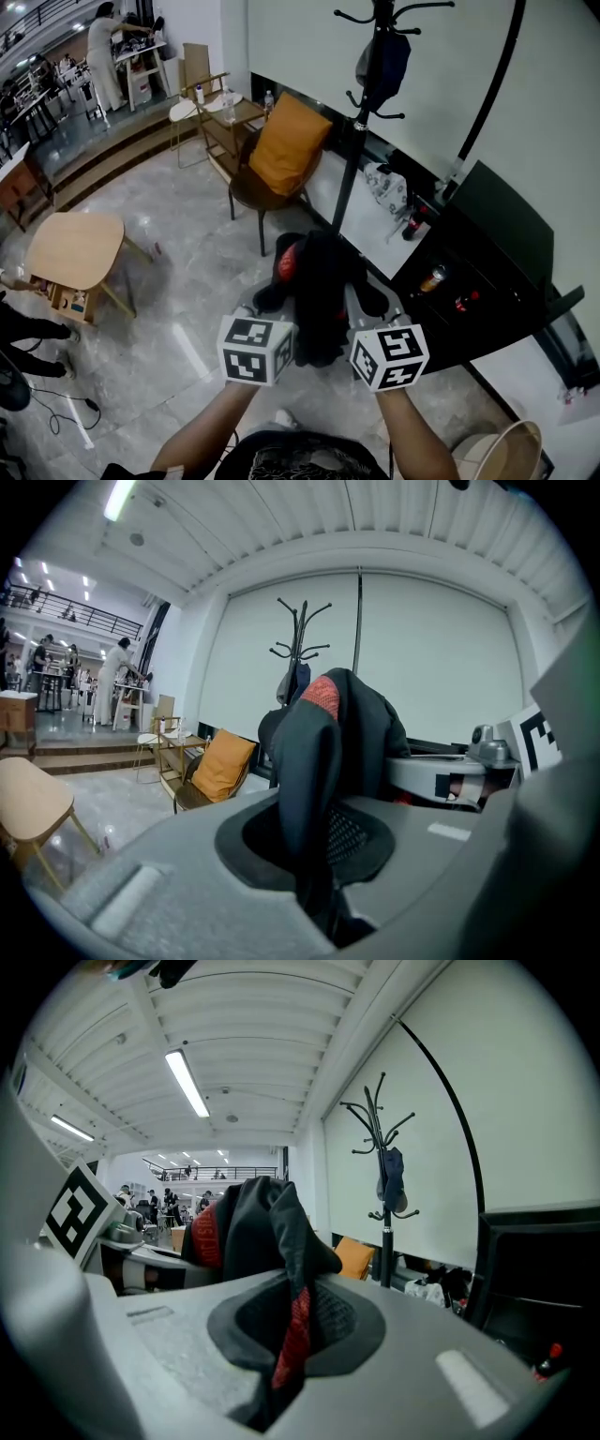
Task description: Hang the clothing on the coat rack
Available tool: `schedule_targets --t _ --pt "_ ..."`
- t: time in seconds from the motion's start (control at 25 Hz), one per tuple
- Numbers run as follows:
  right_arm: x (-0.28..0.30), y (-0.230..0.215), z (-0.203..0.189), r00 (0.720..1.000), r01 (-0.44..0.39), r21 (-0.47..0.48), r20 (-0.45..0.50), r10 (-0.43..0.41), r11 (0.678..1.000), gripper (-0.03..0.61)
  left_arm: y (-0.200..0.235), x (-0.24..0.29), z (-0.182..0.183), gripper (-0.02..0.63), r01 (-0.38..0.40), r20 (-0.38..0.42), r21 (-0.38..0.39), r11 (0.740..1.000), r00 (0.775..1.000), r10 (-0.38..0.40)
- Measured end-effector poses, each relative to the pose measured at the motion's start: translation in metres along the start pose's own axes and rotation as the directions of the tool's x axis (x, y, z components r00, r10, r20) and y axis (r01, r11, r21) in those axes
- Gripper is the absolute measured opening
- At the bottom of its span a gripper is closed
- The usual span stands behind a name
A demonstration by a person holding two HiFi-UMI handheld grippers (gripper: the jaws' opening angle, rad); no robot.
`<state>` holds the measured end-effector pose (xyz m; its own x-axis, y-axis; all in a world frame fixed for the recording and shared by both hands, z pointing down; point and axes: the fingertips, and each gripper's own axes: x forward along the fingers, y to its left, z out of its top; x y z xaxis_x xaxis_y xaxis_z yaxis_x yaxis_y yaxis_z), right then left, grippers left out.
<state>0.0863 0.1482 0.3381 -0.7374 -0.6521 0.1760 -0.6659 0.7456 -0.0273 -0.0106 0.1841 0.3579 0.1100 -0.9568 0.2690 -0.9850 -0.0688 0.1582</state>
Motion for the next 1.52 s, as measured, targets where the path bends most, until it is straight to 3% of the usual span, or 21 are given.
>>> schedule_targets --t 0.44,0.8,1.52 --pt "0.044 0.019 0.005 1.0 -0.012 -0.018 0.001 0.012 1.0 0.021 0.048 0.008 0.009 0.034 -0.01 0.002 0.001 1.0 1.0 0.01" --pt "0.075 -0.003 0.006 1.0 -0.026 -0.031 0.007 0.026 0.999 0.021 0.059 0.042 0.016 0.034 -0.027 0.0 -0.002 1.0 1.0 0.027" --pt "0.15 -0.136 0.029 0.999 -0.025 -0.034 0.041 0.026 0.999 0.021 0.039 0.188 0.06 0.034 -0.02 -0.029 0.038 0.999 0.999 0.022"
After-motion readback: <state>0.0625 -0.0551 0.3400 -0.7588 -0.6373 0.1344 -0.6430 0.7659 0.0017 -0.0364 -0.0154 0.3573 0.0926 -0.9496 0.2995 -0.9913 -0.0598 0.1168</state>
